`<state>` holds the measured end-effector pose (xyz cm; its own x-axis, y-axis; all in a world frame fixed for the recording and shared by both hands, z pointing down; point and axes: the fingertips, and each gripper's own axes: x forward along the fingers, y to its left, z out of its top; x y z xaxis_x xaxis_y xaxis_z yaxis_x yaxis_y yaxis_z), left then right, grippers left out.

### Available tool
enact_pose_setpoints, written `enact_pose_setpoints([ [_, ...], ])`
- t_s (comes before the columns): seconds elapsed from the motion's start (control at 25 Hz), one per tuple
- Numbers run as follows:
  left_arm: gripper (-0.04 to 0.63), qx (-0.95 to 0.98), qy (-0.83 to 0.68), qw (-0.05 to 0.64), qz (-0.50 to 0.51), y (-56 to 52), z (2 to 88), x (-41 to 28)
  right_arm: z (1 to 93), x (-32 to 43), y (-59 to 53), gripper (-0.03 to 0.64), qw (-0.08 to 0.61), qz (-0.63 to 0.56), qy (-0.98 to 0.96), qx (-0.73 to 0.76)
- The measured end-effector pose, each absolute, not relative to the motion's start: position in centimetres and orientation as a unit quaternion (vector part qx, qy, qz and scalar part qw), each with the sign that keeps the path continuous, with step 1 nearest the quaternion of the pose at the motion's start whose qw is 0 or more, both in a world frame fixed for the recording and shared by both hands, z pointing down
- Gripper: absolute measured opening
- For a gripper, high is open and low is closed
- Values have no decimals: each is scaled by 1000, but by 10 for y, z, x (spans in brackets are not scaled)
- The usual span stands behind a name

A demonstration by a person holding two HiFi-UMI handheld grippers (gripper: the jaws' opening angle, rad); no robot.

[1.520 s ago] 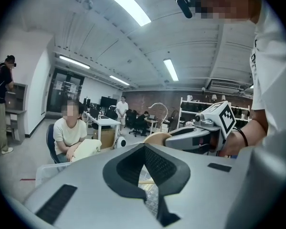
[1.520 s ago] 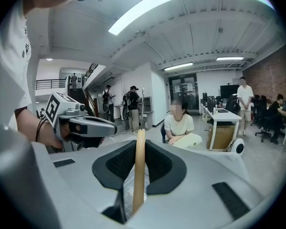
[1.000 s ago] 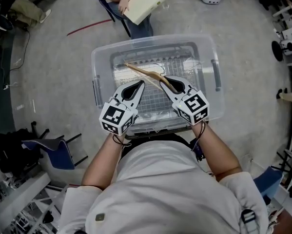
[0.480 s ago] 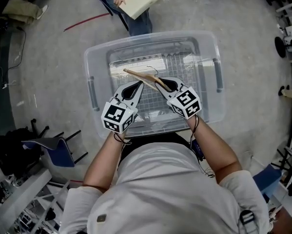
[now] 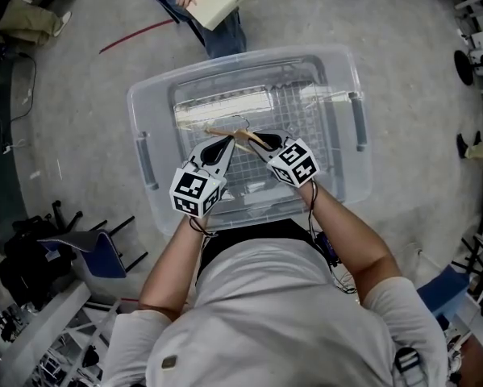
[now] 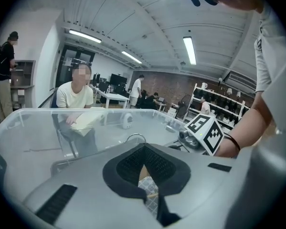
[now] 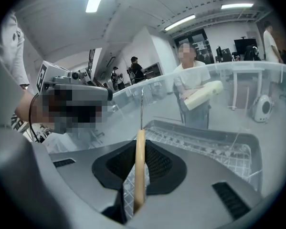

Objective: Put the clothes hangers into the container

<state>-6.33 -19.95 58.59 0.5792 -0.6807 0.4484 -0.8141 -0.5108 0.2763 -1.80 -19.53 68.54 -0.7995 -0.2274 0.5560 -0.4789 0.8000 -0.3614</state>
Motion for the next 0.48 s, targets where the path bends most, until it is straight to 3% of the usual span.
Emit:
enact_pose_setpoints([
  [0.48, 17, 857, -428, 242, 158, -207, 604, -55, 728, -19, -205, 72, 278, 314, -891, 175],
])
